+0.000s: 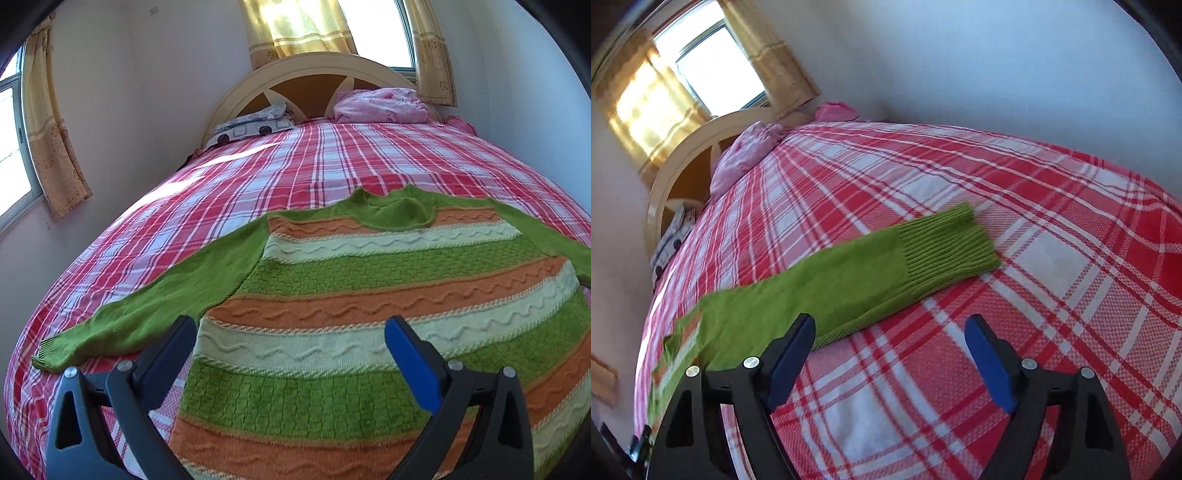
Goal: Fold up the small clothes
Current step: 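Move the right gripper to a green sleeve cuff and grasp it, then lift the cuff with the right gripper and carry it across the sweater body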
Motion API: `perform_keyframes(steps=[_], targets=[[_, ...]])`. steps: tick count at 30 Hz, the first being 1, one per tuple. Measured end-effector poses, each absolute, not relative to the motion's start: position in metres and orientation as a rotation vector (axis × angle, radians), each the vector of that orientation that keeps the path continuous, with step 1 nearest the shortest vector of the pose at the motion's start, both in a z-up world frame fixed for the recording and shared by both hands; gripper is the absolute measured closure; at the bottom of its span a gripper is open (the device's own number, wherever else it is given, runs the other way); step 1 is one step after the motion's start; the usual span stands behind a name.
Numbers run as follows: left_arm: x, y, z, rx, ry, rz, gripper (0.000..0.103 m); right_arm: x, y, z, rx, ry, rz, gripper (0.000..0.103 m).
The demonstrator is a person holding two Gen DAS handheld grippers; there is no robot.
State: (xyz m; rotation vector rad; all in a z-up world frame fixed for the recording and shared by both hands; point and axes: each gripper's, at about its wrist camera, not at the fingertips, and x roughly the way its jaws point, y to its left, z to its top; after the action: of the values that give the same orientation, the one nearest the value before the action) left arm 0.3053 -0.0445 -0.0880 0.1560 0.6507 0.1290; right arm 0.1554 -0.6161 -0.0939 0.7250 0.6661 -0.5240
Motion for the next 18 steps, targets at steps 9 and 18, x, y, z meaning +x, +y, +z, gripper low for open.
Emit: perform_keyframes(steps=[9,18], targets=[[0.342,-0.031,-0.086,0.107,0.658,0.189,0.0,0.164,-0.658,-0.106,0.82,0.637,-0.57,0.042],[0.34,-0.032,-0.091,0.1,0.654,0.187,0.0,0.184,-0.675,-0.11,0.72,0.674,-0.624,0.088]])
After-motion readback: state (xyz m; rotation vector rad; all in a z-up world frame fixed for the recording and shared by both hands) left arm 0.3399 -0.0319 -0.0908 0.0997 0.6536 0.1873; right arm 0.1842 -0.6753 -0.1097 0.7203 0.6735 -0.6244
